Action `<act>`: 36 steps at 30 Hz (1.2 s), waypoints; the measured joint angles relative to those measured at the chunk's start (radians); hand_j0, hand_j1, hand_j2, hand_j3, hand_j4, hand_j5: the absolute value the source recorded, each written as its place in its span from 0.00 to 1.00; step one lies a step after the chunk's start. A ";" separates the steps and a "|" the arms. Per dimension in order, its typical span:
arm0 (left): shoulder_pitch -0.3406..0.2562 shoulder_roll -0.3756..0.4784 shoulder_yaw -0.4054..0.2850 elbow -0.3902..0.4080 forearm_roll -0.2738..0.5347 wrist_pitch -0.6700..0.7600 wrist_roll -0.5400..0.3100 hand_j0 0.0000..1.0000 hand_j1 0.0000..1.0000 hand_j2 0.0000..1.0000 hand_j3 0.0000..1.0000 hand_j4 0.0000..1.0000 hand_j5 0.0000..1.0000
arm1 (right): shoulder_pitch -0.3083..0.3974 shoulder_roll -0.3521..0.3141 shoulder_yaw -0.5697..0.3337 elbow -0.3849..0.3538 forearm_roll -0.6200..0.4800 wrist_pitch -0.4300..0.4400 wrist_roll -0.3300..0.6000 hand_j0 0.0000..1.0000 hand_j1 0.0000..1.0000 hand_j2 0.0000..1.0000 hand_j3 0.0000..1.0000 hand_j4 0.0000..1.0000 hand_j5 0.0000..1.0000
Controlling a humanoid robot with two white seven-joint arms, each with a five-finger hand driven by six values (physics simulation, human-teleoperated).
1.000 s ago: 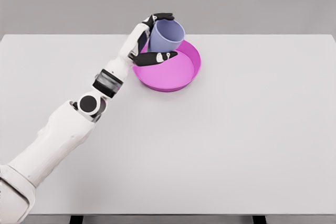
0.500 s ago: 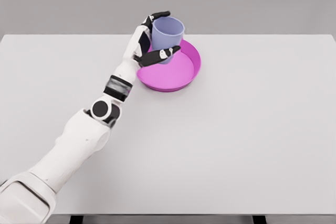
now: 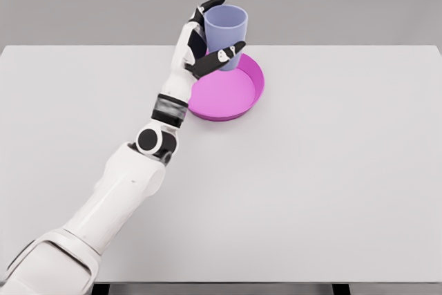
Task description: Flip the cup with left arm and place it on the plate
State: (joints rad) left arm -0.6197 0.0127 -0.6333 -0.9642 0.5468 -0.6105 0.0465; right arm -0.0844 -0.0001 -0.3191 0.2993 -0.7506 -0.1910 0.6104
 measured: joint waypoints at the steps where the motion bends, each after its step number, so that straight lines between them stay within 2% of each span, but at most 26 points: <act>1: 0.000 -0.004 0.002 0.011 0.000 0.000 0.000 0.66 0.66 0.66 0.66 0.66 0.66 | 0.000 0.000 0.000 0.000 0.000 0.000 0.000 1.00 1.00 1.00 1.00 1.00 1.00; 3: -0.002 -0.008 0.004 0.025 0.000 0.000 0.000 0.72 0.72 0.72 0.72 0.72 0.72 | 0.000 0.000 0.000 0.000 0.000 0.000 0.000 1.00 1.00 1.00 1.00 1.00 1.00; 5: -0.008 -0.010 0.005 0.033 0.001 0.000 0.000 0.83 0.83 0.83 0.83 0.83 0.83 | 0.000 0.000 0.000 0.000 0.000 0.000 0.000 1.00 1.00 1.00 1.00 1.00 1.00; 8: -0.009 -0.011 0.006 0.037 0.001 0.000 0.000 0.89 0.89 0.89 0.89 0.89 0.89 | 0.000 0.000 0.000 0.000 0.000 0.000 0.000 1.00 1.00 1.00 1.00 1.00 1.00; 31: -0.023 0.006 0.016 0.031 -0.001 0.000 -0.004 0.91 0.91 0.91 0.91 0.91 0.91 | 0.000 0.000 0.000 0.000 0.000 0.000 0.000 1.00 1.00 1.00 1.00 1.00 1.00; 36: -0.018 0.039 0.015 0.006 -0.002 0.000 -0.006 0.91 0.91 0.91 0.91 0.91 0.91 | 0.000 0.000 0.000 0.000 0.000 0.000 0.000 1.00 1.00 1.00 1.00 1.00 1.00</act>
State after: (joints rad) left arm -0.6381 0.0515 -0.6185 -0.9578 0.5453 -0.6107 0.0402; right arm -0.0844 -0.0001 -0.3191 0.2993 -0.7506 -0.1910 0.6104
